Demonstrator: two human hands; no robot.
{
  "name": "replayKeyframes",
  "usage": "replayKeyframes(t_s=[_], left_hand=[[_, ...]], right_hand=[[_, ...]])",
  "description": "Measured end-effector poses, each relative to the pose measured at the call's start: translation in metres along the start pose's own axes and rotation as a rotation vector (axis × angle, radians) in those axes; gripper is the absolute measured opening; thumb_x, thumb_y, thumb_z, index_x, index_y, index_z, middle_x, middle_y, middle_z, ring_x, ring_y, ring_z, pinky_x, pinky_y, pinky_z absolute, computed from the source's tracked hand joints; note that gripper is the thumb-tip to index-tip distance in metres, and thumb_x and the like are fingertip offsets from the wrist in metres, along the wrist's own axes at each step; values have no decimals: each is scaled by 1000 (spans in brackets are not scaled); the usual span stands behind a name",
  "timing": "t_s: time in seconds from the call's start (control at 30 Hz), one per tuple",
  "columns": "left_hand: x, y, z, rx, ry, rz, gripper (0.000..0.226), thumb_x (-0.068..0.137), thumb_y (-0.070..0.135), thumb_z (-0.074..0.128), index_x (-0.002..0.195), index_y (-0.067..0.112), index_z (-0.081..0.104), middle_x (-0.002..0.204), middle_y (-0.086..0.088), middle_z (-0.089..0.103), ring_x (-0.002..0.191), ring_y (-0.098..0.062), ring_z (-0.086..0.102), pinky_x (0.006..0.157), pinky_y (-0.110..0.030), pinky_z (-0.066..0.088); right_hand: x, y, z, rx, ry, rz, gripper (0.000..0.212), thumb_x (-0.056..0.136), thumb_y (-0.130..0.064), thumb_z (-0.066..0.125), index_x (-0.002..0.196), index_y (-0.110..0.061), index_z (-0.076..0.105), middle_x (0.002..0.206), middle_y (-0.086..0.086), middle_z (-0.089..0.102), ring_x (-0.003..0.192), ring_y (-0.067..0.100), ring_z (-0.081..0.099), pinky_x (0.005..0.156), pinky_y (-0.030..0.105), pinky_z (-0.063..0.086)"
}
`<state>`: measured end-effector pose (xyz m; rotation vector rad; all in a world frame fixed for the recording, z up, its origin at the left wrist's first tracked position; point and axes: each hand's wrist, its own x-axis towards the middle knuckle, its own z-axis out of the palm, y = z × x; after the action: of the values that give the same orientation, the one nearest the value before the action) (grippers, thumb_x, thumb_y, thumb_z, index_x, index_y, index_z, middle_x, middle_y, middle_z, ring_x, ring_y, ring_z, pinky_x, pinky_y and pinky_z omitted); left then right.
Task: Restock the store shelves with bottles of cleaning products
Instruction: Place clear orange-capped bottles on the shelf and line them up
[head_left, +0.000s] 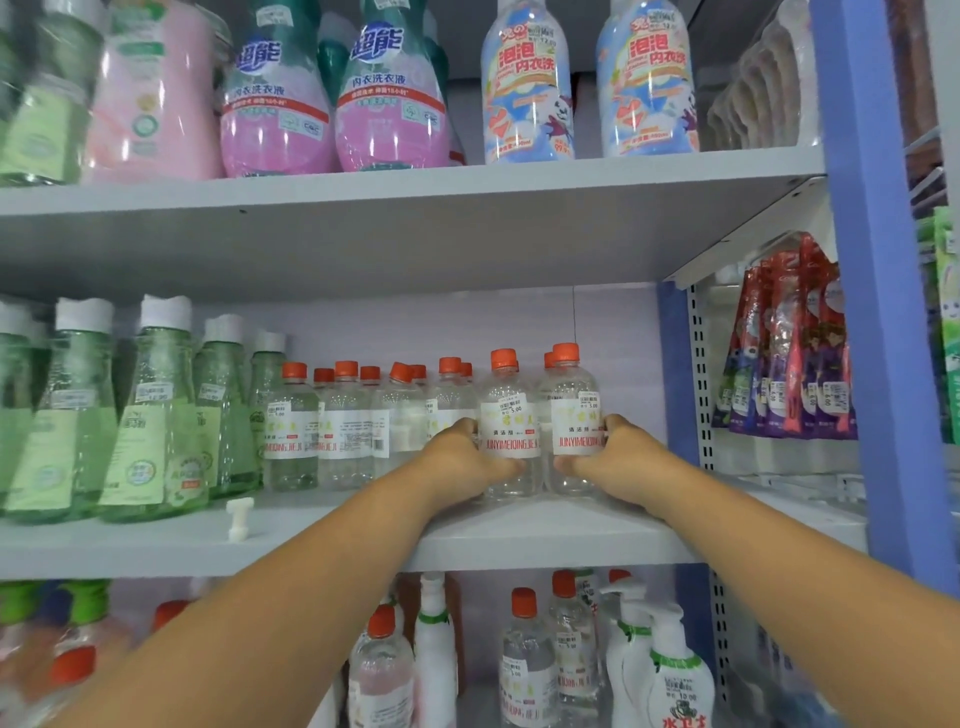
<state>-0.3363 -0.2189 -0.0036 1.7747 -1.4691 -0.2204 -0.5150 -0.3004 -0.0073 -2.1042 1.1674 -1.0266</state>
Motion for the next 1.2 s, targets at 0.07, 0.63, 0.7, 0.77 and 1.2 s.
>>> replayKeyframes(t_s=[0.07, 0.63, 0.7, 0.77, 1.2], left_hand=[[-7, -2, -7, -19, 2, -15, 78, 84, 49, 76, 147, 19, 41, 127, 3, 62, 109, -19, 62, 94, -32, 47], [58, -39, -180, 459, 33, 186, 62, 87, 54, 67, 142, 34, 48, 138, 12, 56, 119, -15, 57, 99, -28, 44], [73, -40, -180, 505, -35, 208, 65, 85, 58, 65, 144, 35, 47, 138, 14, 55, 124, -14, 54, 105, -32, 44], [89, -41, -177, 557, -74, 214, 62, 86, 61, 62, 142, 38, 48, 134, 15, 58, 120, -14, 56, 105, -34, 46], [117, -52, -165, 479, -76, 207, 41, 92, 60, 58, 110, 24, 66, 92, 2, 69, 95, -18, 65, 93, -37, 50]], right_hand=[[-8, -6, -3, 20, 41, -19, 62, 87, -31, 77, 137, -15, 44, 130, 3, 61, 103, 19, 59, 84, 30, 46], [58, -166, 46, -745, 115, -428, 52, 93, -53, 58, 139, -30, 51, 137, -9, 56, 121, 19, 54, 100, 36, 47], [75, -173, 50, -783, 64, -362, 59, 89, -57, 59, 141, -30, 49, 140, -9, 54, 123, 19, 54, 101, 36, 48], [88, -178, 54, -798, -9, -268, 61, 85, -61, 62, 135, -27, 54, 132, -5, 61, 110, 20, 64, 94, 38, 54], [115, -178, 69, -818, -77, -159, 35, 90, -45, 69, 108, -15, 70, 82, 1, 71, 68, 17, 69, 59, 25, 51]])
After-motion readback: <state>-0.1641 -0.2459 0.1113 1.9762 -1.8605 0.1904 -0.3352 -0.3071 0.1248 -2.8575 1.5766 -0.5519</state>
